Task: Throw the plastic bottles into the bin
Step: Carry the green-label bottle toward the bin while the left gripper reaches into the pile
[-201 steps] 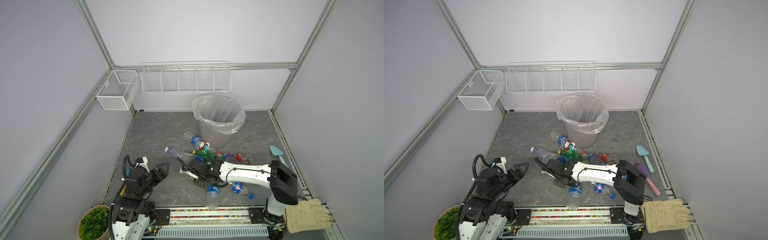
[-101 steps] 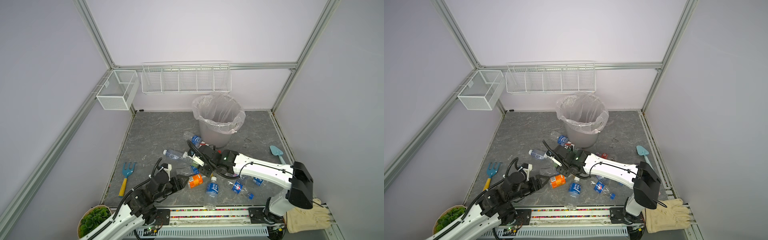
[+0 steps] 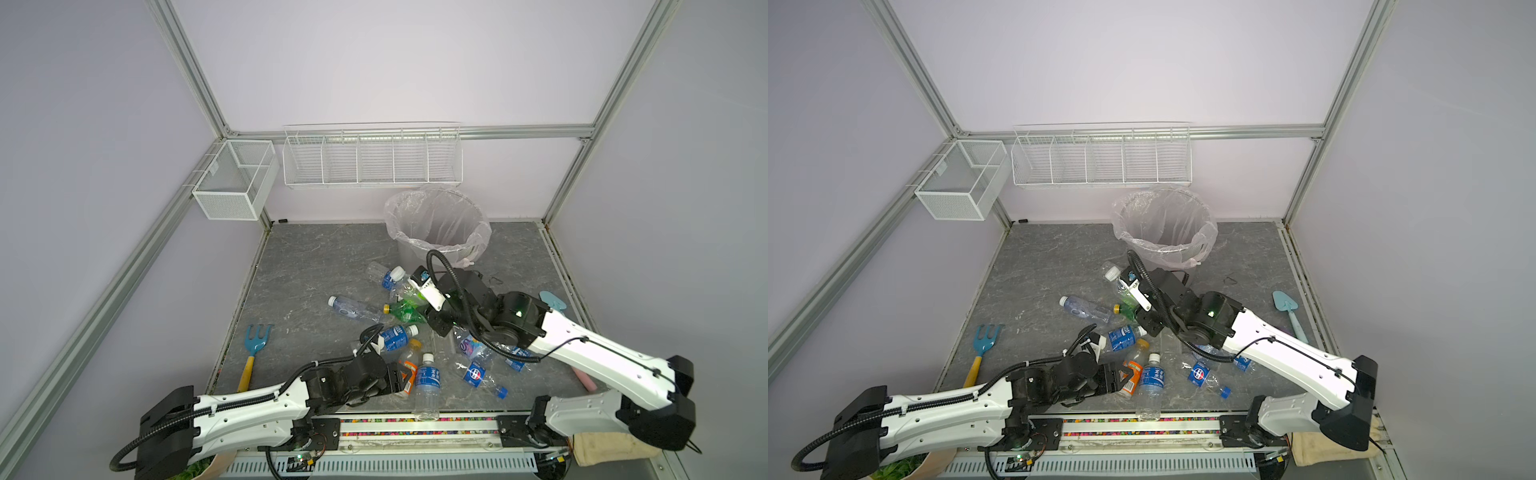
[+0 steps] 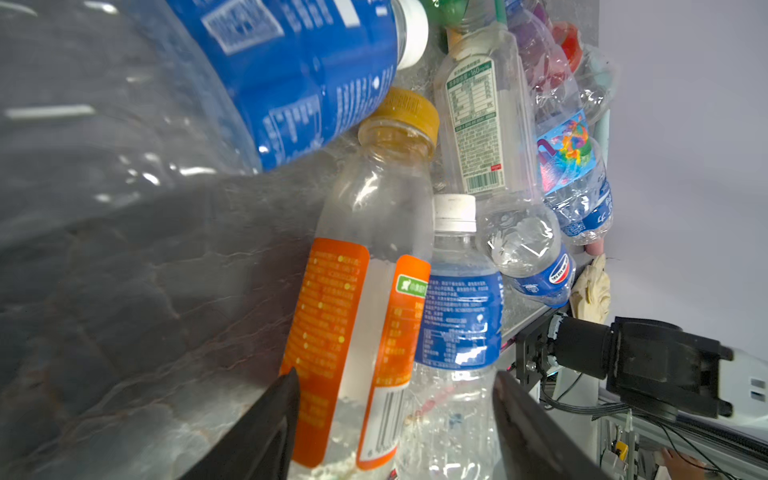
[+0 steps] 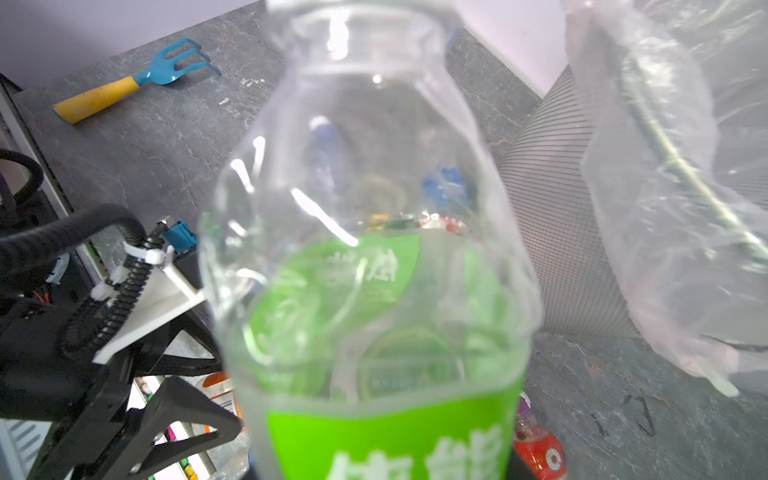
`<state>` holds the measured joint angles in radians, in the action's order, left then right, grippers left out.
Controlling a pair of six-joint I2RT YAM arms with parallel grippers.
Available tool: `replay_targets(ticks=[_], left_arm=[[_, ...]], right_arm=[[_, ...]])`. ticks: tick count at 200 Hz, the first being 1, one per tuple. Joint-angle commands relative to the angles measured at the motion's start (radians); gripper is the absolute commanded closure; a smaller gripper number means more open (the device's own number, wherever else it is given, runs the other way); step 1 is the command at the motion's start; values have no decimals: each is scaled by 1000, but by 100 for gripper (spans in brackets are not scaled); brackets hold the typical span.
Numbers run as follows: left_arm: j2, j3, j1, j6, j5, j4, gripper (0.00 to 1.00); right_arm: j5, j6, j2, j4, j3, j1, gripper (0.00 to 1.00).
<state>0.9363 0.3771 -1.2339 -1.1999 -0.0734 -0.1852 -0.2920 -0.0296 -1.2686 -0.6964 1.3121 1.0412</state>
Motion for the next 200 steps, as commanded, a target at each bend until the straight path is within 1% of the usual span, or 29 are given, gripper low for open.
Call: replay_targets(ticks=[1,26,47,95,105,110,125,200], left_arm=[[9,35,-4,-30,-46,21,27],[-6,58,-4,-10,-108,-34,27],[-50,79,4,13,-158,-70,27],[-108,170,88,106,-146,-208,26],[-119,187,105,108,-144,-225,26],[-124,197,112,145,-147,-233,26],[-132,229,124,169,-156,-257,26],[-141,320,179,236,-186,-288,26]], right_arm=[[-27,-26,33,-33,-35,-11,63],[-30,-30,47,-46,-47,-24,63],[-22,-30,53,-45,-36,-37,63],[-30,1,71,-69,51,-51,62],[-35,11,71,-81,78,-53,62],[-37,17,72,-86,92,-53,62],[-44,33,73,-101,139,-52,62],[-92,131,58,-134,379,-65,61]])
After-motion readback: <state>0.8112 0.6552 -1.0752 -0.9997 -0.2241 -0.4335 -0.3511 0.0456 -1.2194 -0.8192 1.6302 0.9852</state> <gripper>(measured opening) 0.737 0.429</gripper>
